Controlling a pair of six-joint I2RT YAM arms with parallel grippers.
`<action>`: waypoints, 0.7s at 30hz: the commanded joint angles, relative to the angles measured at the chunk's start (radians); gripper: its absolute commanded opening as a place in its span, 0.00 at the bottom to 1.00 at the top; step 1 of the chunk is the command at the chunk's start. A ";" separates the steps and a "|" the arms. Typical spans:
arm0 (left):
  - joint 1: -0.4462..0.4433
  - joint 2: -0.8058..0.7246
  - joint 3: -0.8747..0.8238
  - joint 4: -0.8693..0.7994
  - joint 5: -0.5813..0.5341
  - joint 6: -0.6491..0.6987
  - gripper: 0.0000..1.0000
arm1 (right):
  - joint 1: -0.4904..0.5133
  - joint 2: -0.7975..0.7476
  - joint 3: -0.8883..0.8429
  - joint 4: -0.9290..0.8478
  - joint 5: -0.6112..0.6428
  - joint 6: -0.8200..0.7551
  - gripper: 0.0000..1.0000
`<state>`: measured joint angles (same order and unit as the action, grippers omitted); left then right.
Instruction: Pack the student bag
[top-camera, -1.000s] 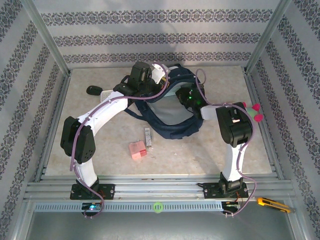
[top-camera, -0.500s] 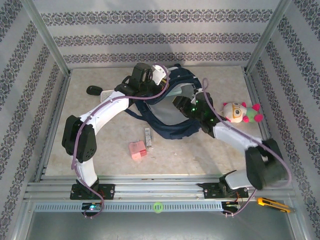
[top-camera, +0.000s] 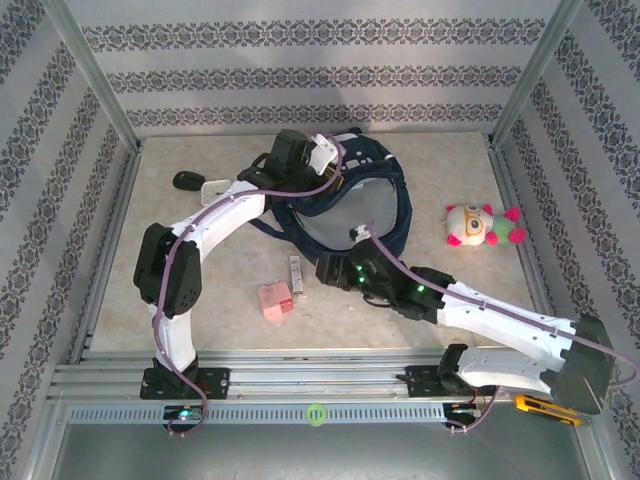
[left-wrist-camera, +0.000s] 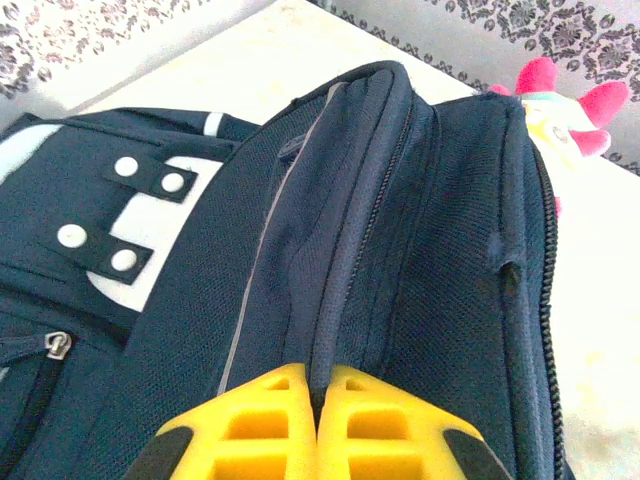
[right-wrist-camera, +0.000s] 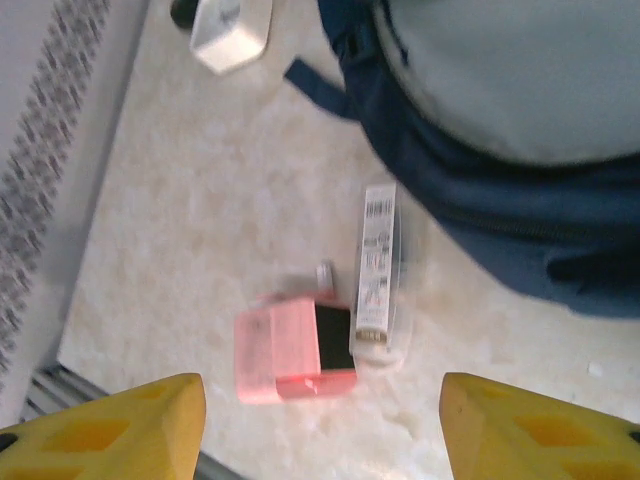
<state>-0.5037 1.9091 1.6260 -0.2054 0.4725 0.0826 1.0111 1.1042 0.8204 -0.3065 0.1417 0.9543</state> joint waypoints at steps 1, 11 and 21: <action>0.015 0.024 0.041 -0.044 0.011 -0.020 0.00 | 0.090 0.050 0.056 -0.097 0.109 0.035 0.66; 0.015 0.065 0.133 -0.120 0.054 -0.028 0.00 | 0.202 0.236 0.143 -0.084 0.028 0.047 0.81; 0.037 0.124 0.229 -0.151 0.098 -0.037 0.00 | 0.200 0.491 0.344 -0.227 -0.094 -0.033 0.98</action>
<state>-0.4957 2.0045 1.8023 -0.3603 0.5510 0.0624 1.2026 1.5257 1.0943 -0.4526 0.0971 0.9646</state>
